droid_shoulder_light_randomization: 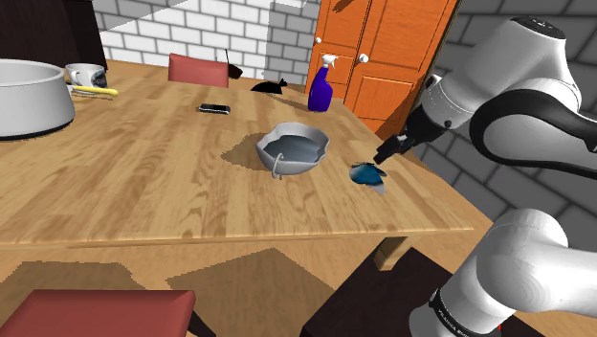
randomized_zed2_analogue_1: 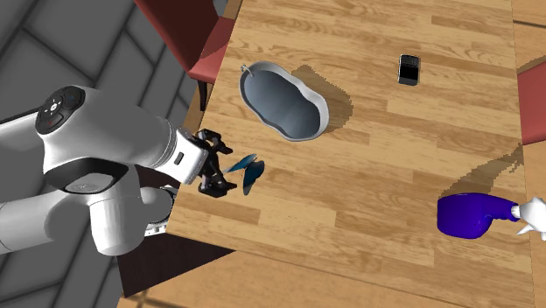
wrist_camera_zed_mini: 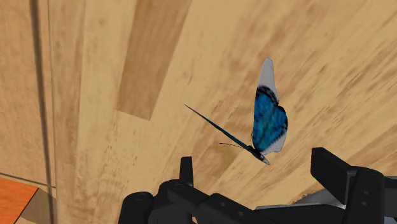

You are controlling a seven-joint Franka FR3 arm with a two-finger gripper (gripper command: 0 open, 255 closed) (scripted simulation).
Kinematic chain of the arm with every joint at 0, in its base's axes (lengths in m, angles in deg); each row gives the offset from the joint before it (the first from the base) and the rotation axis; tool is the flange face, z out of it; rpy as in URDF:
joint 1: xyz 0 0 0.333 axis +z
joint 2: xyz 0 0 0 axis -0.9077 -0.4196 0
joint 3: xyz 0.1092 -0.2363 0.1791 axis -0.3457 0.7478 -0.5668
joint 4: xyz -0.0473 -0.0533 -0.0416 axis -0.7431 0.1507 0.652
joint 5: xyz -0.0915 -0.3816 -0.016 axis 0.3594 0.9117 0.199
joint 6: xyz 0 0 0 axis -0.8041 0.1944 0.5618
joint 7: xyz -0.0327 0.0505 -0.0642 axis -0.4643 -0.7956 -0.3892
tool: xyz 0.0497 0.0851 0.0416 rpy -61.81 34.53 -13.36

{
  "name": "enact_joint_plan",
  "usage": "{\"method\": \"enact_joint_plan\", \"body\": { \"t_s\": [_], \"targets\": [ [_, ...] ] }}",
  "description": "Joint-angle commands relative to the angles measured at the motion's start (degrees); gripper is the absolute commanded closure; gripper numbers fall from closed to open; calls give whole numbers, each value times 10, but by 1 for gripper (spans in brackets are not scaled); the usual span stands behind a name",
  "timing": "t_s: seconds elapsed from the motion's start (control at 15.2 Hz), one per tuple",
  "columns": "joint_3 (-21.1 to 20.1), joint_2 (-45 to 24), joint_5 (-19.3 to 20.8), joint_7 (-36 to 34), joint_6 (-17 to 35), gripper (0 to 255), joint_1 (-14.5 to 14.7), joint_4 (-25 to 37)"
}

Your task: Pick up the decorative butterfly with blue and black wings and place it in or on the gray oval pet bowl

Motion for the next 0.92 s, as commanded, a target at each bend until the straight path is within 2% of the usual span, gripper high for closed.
{"method": "enact_joint_plan", "body": {
  "t_s": [0.0,0.4,0.86],
  "targets": [
    [16,0,9,30,-8,0,6,-4],
    [21,-26,16,29,49,0,-2,-35],
    [21,-26,16,29,49,0,-2,-35]
  ]
}}
